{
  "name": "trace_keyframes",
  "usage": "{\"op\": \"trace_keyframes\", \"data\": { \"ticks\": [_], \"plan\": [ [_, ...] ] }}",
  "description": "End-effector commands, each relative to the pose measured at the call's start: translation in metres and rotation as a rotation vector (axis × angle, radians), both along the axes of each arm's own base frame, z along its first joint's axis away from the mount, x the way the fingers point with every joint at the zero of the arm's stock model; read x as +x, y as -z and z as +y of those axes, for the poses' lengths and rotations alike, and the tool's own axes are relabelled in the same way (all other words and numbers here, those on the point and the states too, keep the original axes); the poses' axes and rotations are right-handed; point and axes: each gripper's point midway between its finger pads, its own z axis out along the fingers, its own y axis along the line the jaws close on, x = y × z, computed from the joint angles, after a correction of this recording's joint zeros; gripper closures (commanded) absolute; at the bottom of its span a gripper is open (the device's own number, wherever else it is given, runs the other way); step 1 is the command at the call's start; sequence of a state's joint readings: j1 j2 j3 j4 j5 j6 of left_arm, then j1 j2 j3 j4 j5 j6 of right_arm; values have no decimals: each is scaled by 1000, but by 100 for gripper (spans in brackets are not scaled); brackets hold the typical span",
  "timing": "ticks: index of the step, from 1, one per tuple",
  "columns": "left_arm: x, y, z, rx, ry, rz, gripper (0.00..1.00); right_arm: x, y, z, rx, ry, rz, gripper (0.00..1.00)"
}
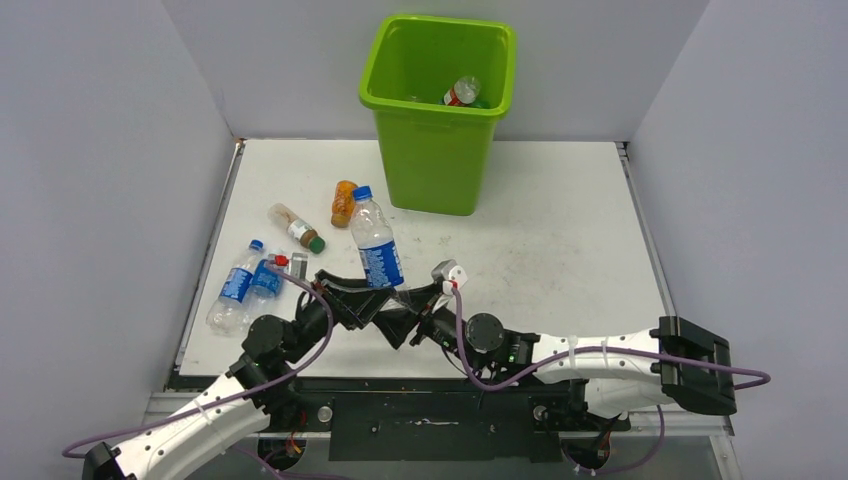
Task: Put the plastic bottles in the bin
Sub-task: Place the plastic bottle in the trash bin.
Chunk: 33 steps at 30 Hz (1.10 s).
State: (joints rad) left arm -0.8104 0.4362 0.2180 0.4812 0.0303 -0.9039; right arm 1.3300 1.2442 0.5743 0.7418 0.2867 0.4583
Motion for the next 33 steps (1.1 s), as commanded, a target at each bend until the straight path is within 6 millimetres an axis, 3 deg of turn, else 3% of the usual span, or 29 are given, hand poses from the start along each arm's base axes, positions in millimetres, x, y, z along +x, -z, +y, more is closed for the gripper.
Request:
{"op": "trace_keyframes", "data": {
  "ticks": [1, 5, 9, 13, 16, 20, 23, 26, 28, 33],
  "plan": [
    [-4, -28, 4, -54, -10, -68, 48, -2, -23, 3, 48, -13, -22, 50],
    [-5, -35, 9, -42, -23, -82, 2, -4, -20, -12, 23, -6, -47, 66],
    [3, -47, 24, 13, -125, -112, 4, -11, -22, -31, -27, -31, -113, 69],
    [8, -84, 50, 56, -264, -222, 4, -23, -21, -50, -53, -81, -160, 70],
    [17, -113, 57, 96, -339, -284, 4, -34, -17, -60, -59, -130, -178, 70],
    [28, -149, 35, 185, -301, -319, 4, -39, -7, -68, -73, -141, -167, 70],
    [35, -159, 8, 229, -219, -325, 3, -39, -7, -73, -78, -134, -171, 70],
    [46, -157, -15, 276, -151, -296, 0, -39, -11, -74, -80, -135, -185, 70],
    [49, -154, -25, 293, -116, -267, 7, -39, -13, -73, -89, -135, -193, 71],
    [59, -149, -19, 266, -117, -217, 14, -38, -17, -75, -85, -128, -207, 71]
  ]
}}
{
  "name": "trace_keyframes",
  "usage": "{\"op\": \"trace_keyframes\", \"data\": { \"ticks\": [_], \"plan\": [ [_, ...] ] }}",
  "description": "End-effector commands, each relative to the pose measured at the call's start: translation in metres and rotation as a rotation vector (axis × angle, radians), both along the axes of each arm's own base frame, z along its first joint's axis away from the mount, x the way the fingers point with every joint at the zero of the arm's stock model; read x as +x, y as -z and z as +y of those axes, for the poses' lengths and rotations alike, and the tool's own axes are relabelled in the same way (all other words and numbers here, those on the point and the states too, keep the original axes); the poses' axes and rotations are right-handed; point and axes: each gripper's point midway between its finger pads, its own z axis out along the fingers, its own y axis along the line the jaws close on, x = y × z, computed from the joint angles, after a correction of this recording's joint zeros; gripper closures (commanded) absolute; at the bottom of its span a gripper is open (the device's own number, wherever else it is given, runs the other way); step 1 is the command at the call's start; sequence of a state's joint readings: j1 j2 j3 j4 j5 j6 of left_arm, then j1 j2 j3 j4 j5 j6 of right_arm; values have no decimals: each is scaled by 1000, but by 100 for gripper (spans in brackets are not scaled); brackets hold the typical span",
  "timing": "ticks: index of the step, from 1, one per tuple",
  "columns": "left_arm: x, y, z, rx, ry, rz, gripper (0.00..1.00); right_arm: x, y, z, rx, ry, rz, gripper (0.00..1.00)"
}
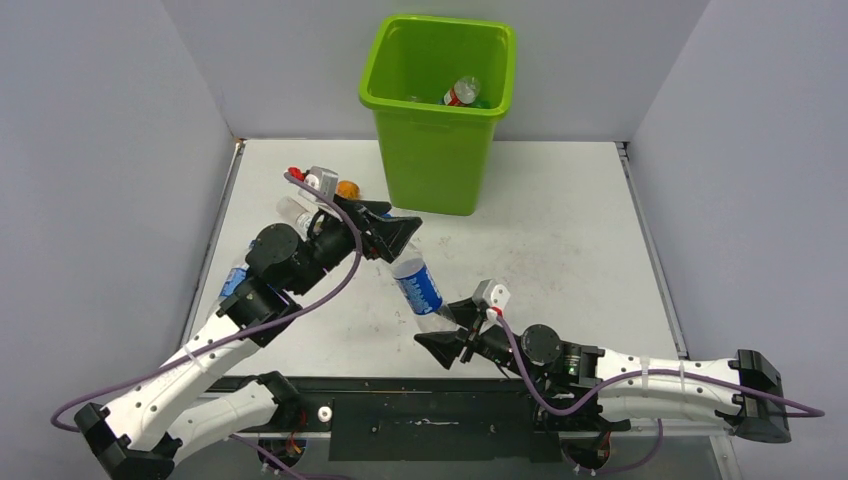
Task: Put the plastic bottles in the bin
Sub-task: Place the plastic bottle in the trash bin.
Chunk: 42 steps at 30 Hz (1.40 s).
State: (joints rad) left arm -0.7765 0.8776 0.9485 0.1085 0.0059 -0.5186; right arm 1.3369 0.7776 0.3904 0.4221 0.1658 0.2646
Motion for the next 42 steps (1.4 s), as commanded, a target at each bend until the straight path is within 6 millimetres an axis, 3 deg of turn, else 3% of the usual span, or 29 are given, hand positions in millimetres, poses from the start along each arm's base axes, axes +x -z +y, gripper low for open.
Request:
{"op": "trace_keyframes", "data": {
  "ticks": [1, 6, 10, 17, 22, 24, 26, 27, 28, 29, 30, 31, 35, 38, 42],
  "plan": [
    [-6, -16, 10, -54, 37, 0, 17, -4, -25, 0, 55, -18, -43, 72],
    [-5, -11, 18, -113, 96, 42, 33, -2, -23, -2, 60, -3, -43, 73],
    [-10, -6, 16, -148, 152, 59, 39, 0, -22, -3, 68, 7, -43, 74],
    [-20, -1, 4, -143, 250, 64, 34, 2, -23, -4, 69, 21, -48, 75],
    [-23, 1, 1, -136, 274, 64, 37, 4, -24, -5, 70, 34, -55, 75],
    [-23, 2, 1, -133, 277, 64, 53, 4, -25, -5, 71, 32, -57, 75],
    [-23, 1, 1, -134, 277, 60, 77, 4, -23, -3, 65, 27, -56, 74],
    [-23, 0, 1, -135, 274, 54, 88, 4, -22, -3, 62, 28, -47, 68],
    [-23, -3, 2, -136, 267, 44, 99, 4, -21, -3, 56, 30, -37, 54],
    [-20, -6, 4, -139, 250, 36, 100, 3, -23, -2, 54, 27, -28, 32],
    [-17, -12, 6, -140, 229, 21, 100, 3, -25, -2, 50, 24, -17, 12],
    [-14, -19, 8, -143, 208, 5, 100, 1, -26, -2, 41, 19, -6, 6],
    [7, -68, 23, -152, 62, -137, 100, -4, -41, -16, 39, 14, 38, 10],
    [20, -141, 43, -217, -87, -380, 100, -8, -48, -34, 46, 21, 66, 10],
    [41, -215, 63, -355, -248, -596, 100, -1, -43, -60, 77, 101, 107, 10]
  ]
}}
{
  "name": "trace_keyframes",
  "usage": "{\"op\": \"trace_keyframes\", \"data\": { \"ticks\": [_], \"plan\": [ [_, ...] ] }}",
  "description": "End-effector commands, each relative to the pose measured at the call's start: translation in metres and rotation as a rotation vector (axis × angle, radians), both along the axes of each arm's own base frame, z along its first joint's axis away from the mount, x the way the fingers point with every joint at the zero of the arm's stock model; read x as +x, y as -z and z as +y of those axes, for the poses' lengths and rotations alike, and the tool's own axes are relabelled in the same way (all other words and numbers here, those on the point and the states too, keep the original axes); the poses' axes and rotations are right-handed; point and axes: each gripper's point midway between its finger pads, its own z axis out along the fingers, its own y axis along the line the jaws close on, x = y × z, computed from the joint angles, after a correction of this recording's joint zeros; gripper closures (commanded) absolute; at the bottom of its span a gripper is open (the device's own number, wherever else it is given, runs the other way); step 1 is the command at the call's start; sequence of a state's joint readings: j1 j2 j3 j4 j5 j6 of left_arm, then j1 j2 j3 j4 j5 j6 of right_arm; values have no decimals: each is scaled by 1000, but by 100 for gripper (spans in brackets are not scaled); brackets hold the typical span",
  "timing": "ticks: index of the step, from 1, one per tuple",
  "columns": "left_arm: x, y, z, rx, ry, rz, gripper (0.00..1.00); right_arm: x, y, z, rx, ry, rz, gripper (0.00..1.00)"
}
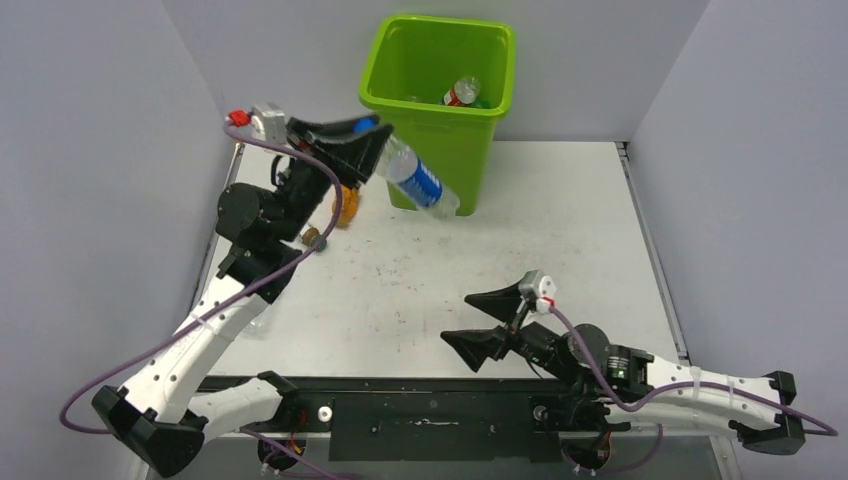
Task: Put the plastic bottles in the bin
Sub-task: Place the plastic bottle in the trash bin.
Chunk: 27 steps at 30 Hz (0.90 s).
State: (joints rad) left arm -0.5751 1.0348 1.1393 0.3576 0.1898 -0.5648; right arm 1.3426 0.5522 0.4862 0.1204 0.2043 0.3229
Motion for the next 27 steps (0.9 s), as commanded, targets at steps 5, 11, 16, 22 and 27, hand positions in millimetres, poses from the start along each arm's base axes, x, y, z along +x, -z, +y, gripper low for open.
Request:
{"op": "trace_keyframes", "data": {
  "ticks": [5, 11, 16, 22, 27],
  "plan": [
    [25, -169, 39, -288, -282, -547, 100, 18, 36, -41, 18, 191, 136, 10],
    [83, -177, 9, -199, -371, -643, 100, 26, 63, -44, -10, 255, 175, 10],
    [131, -159, -21, -155, -362, -661, 100, 34, 76, -43, -55, 304, 163, 10],
    [190, -130, -61, -95, -325, -594, 100, 39, 84, -27, -155, 300, 121, 10],
    [222, -106, -67, -89, -372, -512, 57, 38, 82, -21, -172, 281, 109, 10]
  ]
}}
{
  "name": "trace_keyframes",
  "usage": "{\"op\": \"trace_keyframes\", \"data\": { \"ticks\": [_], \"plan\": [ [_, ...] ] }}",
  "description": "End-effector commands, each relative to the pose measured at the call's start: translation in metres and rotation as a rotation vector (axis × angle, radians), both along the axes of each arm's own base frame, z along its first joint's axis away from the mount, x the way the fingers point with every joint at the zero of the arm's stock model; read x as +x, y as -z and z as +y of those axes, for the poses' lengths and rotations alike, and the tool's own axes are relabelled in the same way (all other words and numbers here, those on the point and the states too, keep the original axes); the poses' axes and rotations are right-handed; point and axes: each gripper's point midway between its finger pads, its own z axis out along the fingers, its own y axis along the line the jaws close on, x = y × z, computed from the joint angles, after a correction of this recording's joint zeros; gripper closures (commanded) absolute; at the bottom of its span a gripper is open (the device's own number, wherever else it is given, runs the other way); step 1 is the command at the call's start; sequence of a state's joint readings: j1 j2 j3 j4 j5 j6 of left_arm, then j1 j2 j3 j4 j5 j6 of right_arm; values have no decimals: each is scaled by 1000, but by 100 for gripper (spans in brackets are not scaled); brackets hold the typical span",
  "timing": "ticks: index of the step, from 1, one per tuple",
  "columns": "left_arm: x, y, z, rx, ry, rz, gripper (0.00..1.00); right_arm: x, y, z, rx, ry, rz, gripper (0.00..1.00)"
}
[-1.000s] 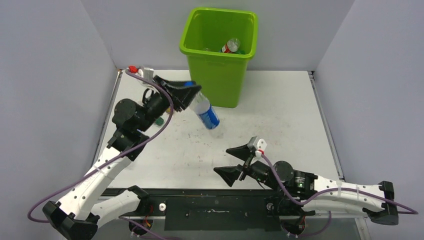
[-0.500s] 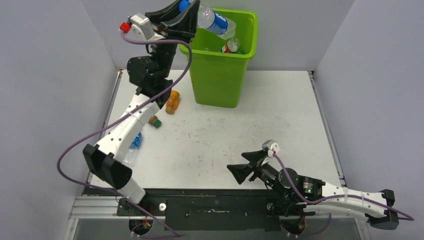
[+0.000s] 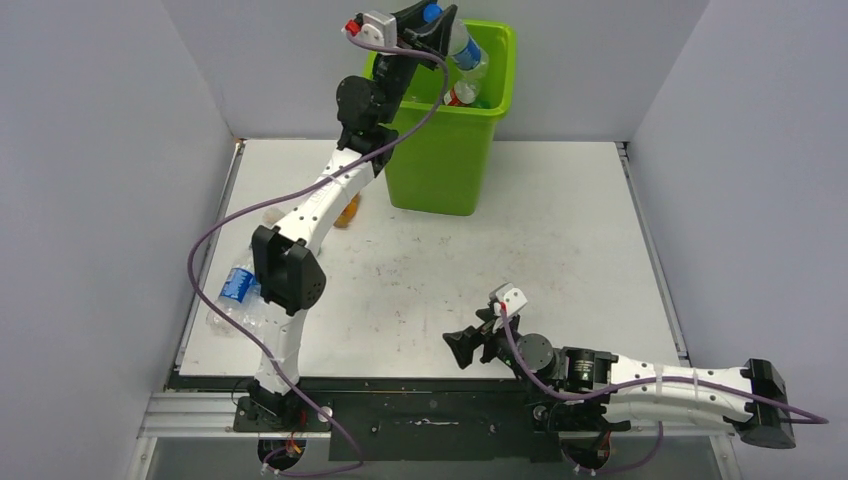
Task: Put the plastic bottles in the bin
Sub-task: Place the plastic bottle in the trash bin, then pick up the plastic bottle at the center of the board.
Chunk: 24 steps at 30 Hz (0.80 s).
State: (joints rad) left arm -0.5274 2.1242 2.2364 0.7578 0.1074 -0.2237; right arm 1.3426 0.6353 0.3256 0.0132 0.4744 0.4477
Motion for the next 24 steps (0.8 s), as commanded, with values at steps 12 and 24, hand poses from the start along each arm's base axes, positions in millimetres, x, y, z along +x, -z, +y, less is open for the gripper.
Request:
{"op": "trace_keyframes", "data": {
  "ticks": [12, 24],
  "plan": [
    [-120, -94, 50, -101, -127, -112, 4, 8, -47, -7, 122, 58, -53, 10],
    [-217, 89, 183, 20, -445, 625, 4, 20, -48, 5, 81, 108, -50, 10]
  ]
}}
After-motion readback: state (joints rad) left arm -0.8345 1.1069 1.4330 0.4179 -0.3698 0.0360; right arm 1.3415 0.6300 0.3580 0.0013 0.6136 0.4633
